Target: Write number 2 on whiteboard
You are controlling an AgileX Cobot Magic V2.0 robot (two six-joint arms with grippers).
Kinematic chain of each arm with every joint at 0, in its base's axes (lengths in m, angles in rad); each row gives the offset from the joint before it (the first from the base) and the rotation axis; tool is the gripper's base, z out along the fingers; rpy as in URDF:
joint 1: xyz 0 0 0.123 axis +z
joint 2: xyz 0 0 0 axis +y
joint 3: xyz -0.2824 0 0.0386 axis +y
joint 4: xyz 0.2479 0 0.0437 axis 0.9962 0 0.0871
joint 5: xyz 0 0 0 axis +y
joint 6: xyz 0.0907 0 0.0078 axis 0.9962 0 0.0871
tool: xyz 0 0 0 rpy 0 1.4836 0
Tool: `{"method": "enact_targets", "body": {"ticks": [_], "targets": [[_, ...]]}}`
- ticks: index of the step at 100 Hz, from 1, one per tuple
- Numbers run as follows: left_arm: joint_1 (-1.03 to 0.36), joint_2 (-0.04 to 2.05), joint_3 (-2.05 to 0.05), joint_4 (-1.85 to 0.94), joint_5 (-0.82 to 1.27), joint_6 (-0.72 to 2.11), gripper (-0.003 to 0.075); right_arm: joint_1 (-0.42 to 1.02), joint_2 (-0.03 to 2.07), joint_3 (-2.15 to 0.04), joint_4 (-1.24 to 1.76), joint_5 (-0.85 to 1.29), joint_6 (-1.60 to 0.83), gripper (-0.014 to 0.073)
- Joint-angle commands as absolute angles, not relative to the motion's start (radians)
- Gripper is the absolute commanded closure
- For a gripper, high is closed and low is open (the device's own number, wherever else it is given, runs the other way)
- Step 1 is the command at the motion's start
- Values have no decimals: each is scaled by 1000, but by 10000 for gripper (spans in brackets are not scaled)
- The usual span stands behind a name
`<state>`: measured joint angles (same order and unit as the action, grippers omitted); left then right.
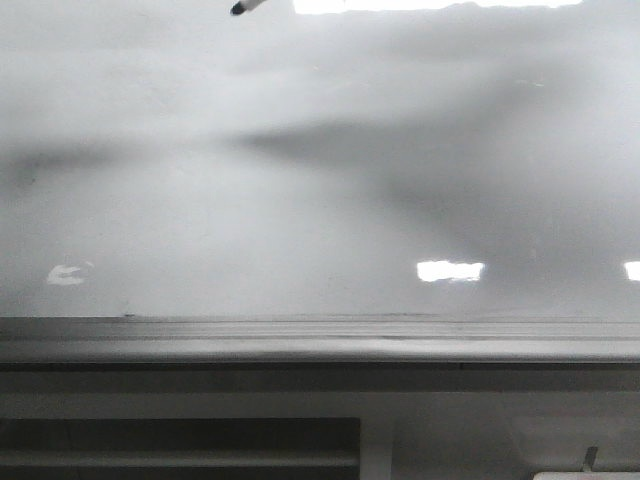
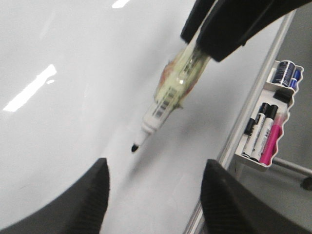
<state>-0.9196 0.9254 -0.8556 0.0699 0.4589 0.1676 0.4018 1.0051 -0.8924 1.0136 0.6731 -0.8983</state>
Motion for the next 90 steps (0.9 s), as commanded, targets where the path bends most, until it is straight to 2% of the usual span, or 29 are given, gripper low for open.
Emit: {"method": "enact_targets", "body": {"ticks": [1, 10, 63, 90], "targets": [[-898, 870, -893, 46, 395, 150, 558, 401, 968, -898, 1062, 564, -910, 659], [-884, 840, -890, 46, 378, 150, 739, 401, 973, -889, 1062, 532, -911, 659], [-880, 808, -784, 38, 271, 150, 741, 407, 993, -802, 1059, 319, -920, 657], [-880, 808, -784, 38, 269, 150, 741, 405, 877, -701, 1060, 201, -905, 645]]}}
